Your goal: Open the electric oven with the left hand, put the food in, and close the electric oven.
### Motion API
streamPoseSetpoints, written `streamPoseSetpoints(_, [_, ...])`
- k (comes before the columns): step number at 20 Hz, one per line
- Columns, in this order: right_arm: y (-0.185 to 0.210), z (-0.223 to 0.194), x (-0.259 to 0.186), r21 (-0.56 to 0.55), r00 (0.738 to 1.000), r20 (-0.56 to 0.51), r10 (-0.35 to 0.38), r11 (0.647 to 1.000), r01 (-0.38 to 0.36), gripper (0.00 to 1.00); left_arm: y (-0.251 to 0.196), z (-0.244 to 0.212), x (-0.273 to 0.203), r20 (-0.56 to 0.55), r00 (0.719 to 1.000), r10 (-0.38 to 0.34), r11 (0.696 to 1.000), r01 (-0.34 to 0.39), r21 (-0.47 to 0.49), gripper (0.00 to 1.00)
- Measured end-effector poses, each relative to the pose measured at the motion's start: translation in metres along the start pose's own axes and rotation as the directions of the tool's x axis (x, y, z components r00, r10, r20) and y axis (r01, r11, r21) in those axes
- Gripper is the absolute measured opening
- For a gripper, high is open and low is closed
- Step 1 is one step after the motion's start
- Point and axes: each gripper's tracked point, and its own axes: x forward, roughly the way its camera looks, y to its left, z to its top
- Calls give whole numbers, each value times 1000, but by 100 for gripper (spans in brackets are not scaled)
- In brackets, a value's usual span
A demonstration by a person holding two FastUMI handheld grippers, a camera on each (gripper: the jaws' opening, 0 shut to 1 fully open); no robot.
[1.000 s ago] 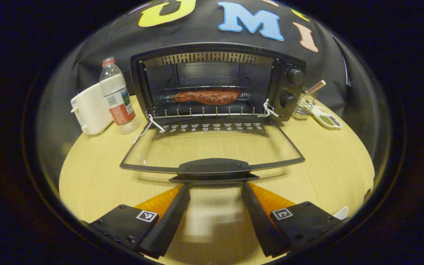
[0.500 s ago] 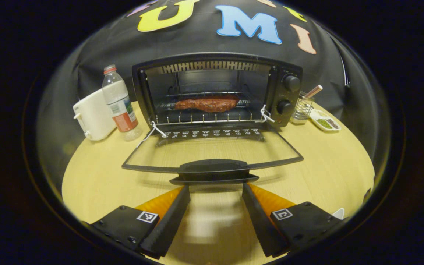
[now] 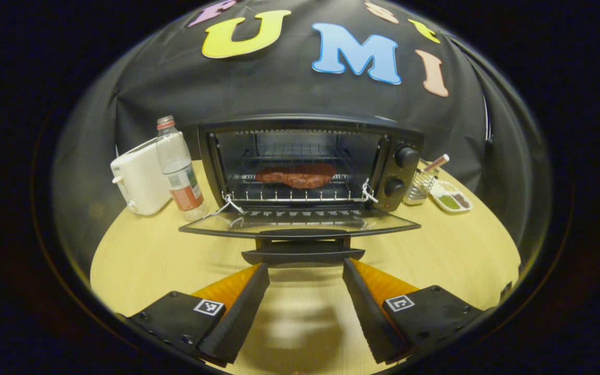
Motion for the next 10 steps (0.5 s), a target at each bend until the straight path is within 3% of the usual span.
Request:
streamPoseSetpoints(1, [1,-1,2,-3,1000,-1,2,1000,-2,98,0,6,-1,12,1000,-1,1000,1,-3,100])
streamPoseSetpoints(3, [4,2,2,-5,1000,0,6,1000,-6,98,-2,17,-3,34,999,-4,1000,4,7,96])
streamPoseSetpoints(10, [7,-1,-1,-19,1000,-8,-3,1000,3,98,-6,56,4,116,993,-18,998,11,55,100])
